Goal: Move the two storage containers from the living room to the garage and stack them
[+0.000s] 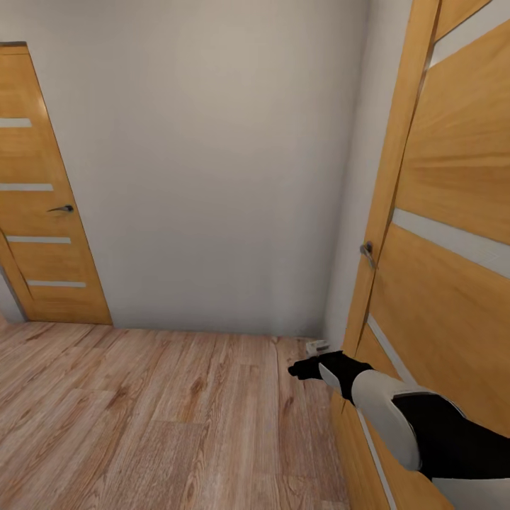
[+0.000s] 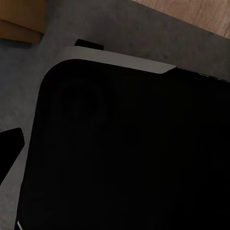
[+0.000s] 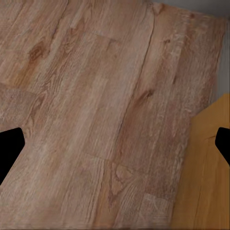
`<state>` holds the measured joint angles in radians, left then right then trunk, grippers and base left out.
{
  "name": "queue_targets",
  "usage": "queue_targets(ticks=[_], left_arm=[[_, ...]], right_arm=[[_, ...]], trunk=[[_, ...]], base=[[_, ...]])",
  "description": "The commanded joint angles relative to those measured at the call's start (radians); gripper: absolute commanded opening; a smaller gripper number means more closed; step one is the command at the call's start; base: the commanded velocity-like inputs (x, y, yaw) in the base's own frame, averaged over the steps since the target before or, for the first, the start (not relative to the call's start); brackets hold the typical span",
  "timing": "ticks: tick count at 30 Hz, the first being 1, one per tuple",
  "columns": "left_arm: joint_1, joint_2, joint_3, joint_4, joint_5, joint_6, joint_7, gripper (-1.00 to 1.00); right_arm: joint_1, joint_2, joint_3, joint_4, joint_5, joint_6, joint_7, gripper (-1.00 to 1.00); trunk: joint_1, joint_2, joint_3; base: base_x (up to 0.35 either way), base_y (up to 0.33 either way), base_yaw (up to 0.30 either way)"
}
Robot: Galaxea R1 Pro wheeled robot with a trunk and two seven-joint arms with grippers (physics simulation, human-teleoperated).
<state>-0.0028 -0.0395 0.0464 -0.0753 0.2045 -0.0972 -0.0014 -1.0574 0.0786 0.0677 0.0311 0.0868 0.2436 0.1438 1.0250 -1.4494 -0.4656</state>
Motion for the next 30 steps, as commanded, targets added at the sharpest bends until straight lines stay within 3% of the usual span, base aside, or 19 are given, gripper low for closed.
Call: queue_targets(ticks=[1, 9, 12, 16, 21, 22, 25, 28, 30], left_arm=[[0.0, 0.0, 0.004, 0.0, 0.003, -0.003, 0.0, 1.0], [0.0, 0.001, 0.004, 0.0, 0.003, -0.003, 0.0, 1.0], [0.0, 0.0, 0.004, 0.0, 0.003, -0.003, 0.0, 1.0], [0.0, 0.0, 0.004, 0.0, 0.003, -0.003, 0.0, 1.0], [0.0, 0.0, 0.004, 0.0, 0.003, -0.003, 0.0, 1.0], [0.0, 0.0, 0.004, 0.0, 0.003, -0.003, 0.0, 1.0], [0.0, 0.0, 0.004, 0.0, 0.003, -0.003, 0.0, 1.0], [0.0, 0.0, 0.004, 0.0, 0.003, -0.003, 0.0, 1.0], [0.0, 0.0, 0.004, 0.0, 0.003, -0.003, 0.0, 1.0]], right_arm=[[0.003, -0.003, 0.006, 0.001, 0.009, 0.0, 0.015, 1.0], [0.017, -0.03, 0.006, 0.003, 0.008, 0.01, 0.037, 1.0], [0.075, -0.047, 0.006, 0.003, 0.009, 0.009, 0.037, 1.0], [0.235, -0.065, 0.006, 0.003, 0.01, -0.001, 0.04, 1.0], [0.376, -0.084, 0.006, 0.002, 0.016, -0.005, 0.042, 1.0], [0.436, -0.098, 0.007, 0.002, 0.017, -0.006, 0.042, 1.0], [0.522, -0.122, 0.008, 0.001, 0.02, -0.015, 0.041, 1.0], [0.626, -0.132, 0.008, 0.001, 0.02, -0.102, 0.038, 1.0], [0.702, -0.135, 0.007, 0.001, 0.019, -0.204, 0.03, 1.0]], trunk=[[0.0, -0.001, -0.001], [0.0, -0.001, -0.001], [0.0, -0.001, -0.001], [0.0, -0.001, -0.001], [0.0, -0.001, -0.001], [0.0, -0.001, -0.001], [0.0, -0.001, -0.001], [0.0, -0.001, -0.001], [0.0, -0.001, -0.001]], base=[[0.0, 0.0, 0.0], [0.0, 0.0, 0.0], [0.0, 0.0, 0.0], [0.0, 0.0, 0.0], [0.0, 0.0, 0.0], [0.0, 0.0, 0.0], [0.0, 0.0, 0.0], [0.0, 0.0, 0.0], [0.0, 0.0, 0.0]])
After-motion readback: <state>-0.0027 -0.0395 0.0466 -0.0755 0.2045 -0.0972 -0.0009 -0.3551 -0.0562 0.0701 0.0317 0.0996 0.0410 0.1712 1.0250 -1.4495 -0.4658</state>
